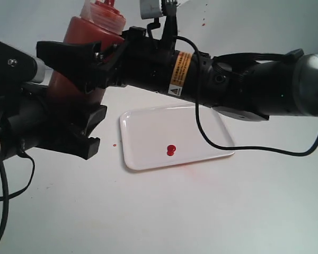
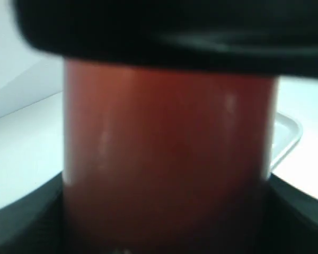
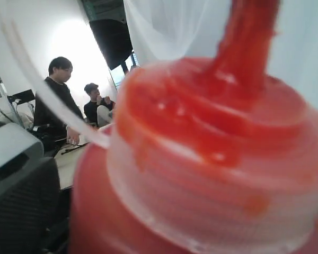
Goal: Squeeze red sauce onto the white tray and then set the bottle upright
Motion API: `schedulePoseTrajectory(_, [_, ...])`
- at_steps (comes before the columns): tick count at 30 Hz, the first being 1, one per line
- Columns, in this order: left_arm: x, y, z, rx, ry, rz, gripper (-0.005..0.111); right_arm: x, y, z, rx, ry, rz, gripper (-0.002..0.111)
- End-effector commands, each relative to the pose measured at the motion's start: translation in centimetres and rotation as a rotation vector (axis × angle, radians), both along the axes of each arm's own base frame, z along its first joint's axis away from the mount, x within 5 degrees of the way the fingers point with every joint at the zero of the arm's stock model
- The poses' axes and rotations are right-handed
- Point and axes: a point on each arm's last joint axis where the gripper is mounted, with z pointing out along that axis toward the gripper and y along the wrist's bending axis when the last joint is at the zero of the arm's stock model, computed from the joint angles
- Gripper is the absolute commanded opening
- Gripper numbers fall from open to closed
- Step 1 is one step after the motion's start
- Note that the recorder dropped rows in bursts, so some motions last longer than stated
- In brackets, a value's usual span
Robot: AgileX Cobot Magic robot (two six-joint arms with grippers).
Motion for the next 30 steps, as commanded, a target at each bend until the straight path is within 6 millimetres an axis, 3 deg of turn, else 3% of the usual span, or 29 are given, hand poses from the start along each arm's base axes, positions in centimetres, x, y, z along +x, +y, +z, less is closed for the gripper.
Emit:
schedulePoseTrajectory(1, [-0.09,0.15,0.49,0.012,-0.031,-0.007,0.000,0.23,0.62,0.38,-0.033,-0.005,-0.035,0.064])
schedulePoseTrajectory(4, [-0.09,0.15,0.49,0.012,-0.031,-0.007,0.000,0.26,0.61,0.35,-0.036,-0.003,-0.038,0.018])
schedulePoseTrajectory(5, [-0.09,0.15,0.49,0.012,-0.031,-0.007,0.000,0.27,0.61,0.32,-0.039,-0.002,-0.039,0.006])
schedulePoseTrajectory(6, [-0.09,0.15,0.49,0.012,-0.031,-0.007,0.000,0.30,0.60,0.31,-0.040,-0.001,-0.043,0.001])
schedulePoseTrajectory(16, [-0.07,0.17,0.50,0.034,-0.042,-0.015,0.000,0.73,0.51,-0.27,-0.101,0.020,-0.090,0.000])
schedulePoseTrajectory(23, [-0.07,0.17,0.50,0.035,-0.043,-0.016,0.004,0.74,0.51,-0.29,-0.134,-0.079,-0.102,0.000])
schedulePoseTrajectory(27, [-0.02,0.26,0.52,0.038,-0.048,-0.006,0.017,0.74,0.51,-0.29,-0.134,-0.081,-0.102,0.000])
schedulePoseTrajectory(30, [0.13,0.52,0.61,0.044,-0.061,0.026,0.035,0.76,0.50,-0.27,-0.132,-0.079,-0.104,0.000])
